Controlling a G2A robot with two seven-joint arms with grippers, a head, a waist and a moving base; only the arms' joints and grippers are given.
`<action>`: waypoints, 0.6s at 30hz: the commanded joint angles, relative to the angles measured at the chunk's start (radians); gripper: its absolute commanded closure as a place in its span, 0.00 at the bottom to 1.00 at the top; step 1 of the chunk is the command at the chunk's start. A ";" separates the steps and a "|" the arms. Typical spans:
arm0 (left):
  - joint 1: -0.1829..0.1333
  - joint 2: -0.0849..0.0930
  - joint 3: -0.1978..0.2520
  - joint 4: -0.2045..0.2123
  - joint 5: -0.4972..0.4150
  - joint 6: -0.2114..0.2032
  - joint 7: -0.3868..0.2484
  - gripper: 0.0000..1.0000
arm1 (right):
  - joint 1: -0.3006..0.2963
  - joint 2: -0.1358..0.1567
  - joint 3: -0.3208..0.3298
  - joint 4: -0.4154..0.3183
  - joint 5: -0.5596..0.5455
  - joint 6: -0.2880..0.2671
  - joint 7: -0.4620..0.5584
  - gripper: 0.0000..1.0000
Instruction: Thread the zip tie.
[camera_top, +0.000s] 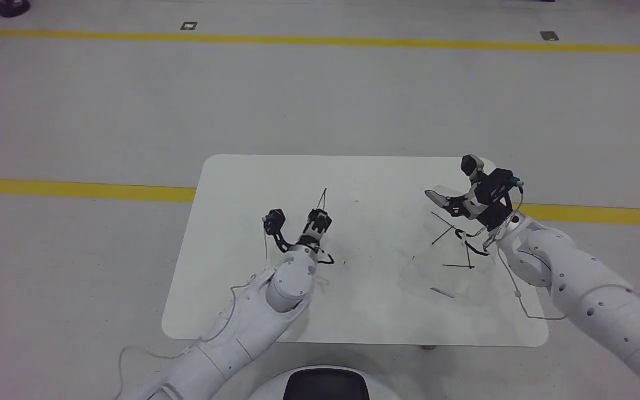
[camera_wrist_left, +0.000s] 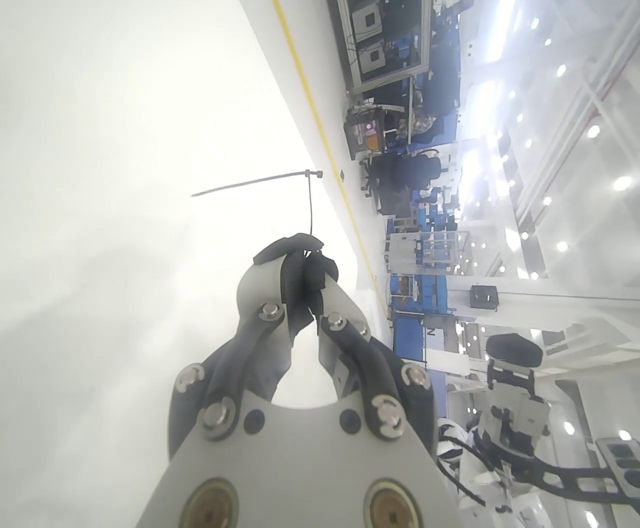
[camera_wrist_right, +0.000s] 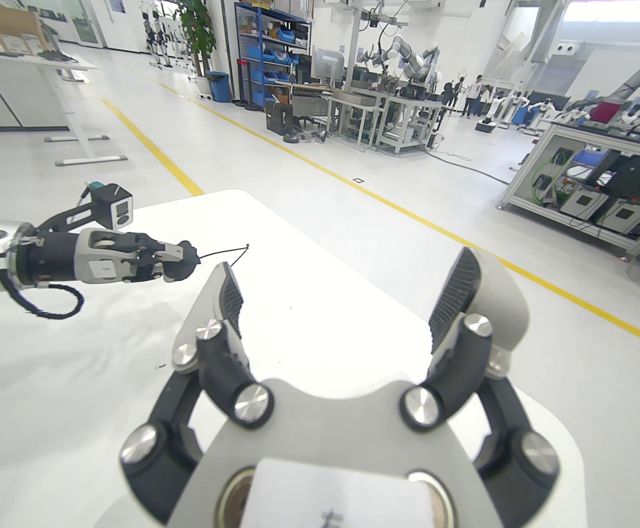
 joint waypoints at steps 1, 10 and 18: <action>-0.007 -0.003 -0.006 0.011 -0.009 0.001 0.001 1.00 | 0.000 0.000 0.000 0.000 0.000 0.000 0.000 0.00; -0.011 -0.007 -0.046 0.049 -0.028 -0.003 -0.012 1.00 | 0.000 0.000 0.000 0.000 0.000 0.000 0.000 0.00; -0.010 -0.017 -0.056 0.089 -0.036 -0.021 0.005 1.00 | 0.000 0.000 0.000 0.000 0.000 0.000 0.000 0.00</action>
